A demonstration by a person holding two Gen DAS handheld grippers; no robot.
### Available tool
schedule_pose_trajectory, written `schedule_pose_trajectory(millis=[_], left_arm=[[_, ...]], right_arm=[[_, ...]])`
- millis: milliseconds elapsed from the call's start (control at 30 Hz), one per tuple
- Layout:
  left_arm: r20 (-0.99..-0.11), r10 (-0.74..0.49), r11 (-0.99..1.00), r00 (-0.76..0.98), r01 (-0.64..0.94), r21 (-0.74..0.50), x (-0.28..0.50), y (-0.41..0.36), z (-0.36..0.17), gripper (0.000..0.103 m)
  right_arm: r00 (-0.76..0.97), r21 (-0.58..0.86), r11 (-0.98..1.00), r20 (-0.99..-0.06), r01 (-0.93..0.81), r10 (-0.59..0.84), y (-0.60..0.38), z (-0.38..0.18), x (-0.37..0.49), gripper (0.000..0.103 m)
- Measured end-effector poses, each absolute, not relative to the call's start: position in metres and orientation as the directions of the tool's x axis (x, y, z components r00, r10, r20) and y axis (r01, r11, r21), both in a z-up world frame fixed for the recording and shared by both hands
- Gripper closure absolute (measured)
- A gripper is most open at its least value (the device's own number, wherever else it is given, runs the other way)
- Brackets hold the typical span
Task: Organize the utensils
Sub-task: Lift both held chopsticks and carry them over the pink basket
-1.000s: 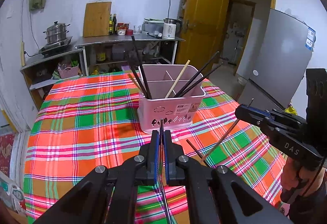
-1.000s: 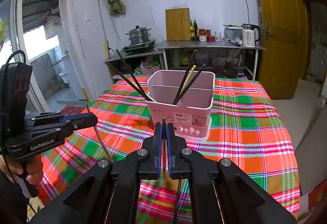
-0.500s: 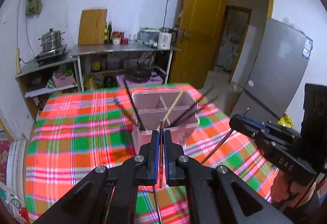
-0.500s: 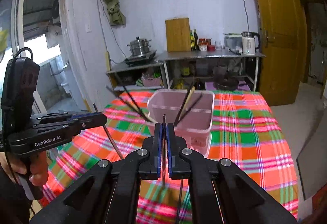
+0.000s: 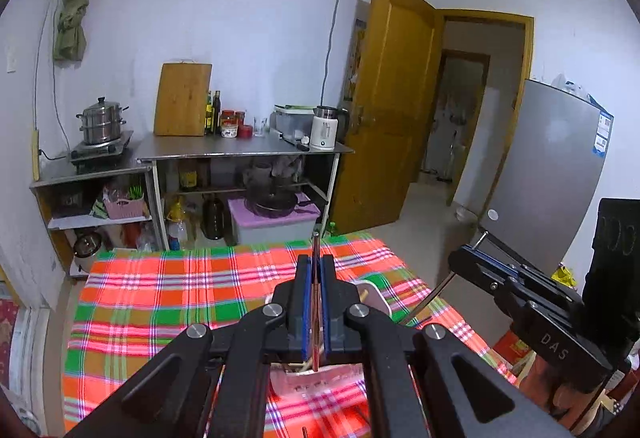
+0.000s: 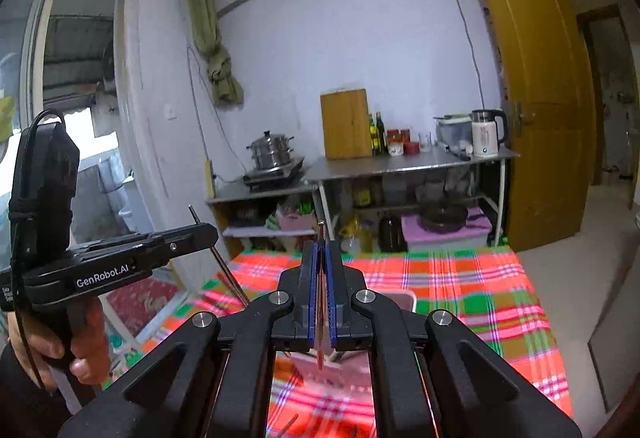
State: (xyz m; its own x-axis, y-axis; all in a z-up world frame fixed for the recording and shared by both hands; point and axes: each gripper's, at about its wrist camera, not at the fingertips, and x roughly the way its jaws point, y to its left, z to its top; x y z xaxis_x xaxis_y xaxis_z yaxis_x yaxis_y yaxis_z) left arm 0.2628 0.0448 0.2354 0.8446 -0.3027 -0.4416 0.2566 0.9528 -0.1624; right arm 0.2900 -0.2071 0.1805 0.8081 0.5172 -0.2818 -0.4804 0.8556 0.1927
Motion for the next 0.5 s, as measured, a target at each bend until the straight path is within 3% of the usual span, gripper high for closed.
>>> schedule_pose_trajectory(millis=[500], left_arm=[[-0.515, -0.274, 0.961, 0.812, 0.217, -0.169, 0.313, 0.047, 0.191, 0.099]], right_arm=[[0.805, 0.178, 0.873, -0.340, -0.453, 0.487, -0.188, 0.146, 0.324, 0.099]])
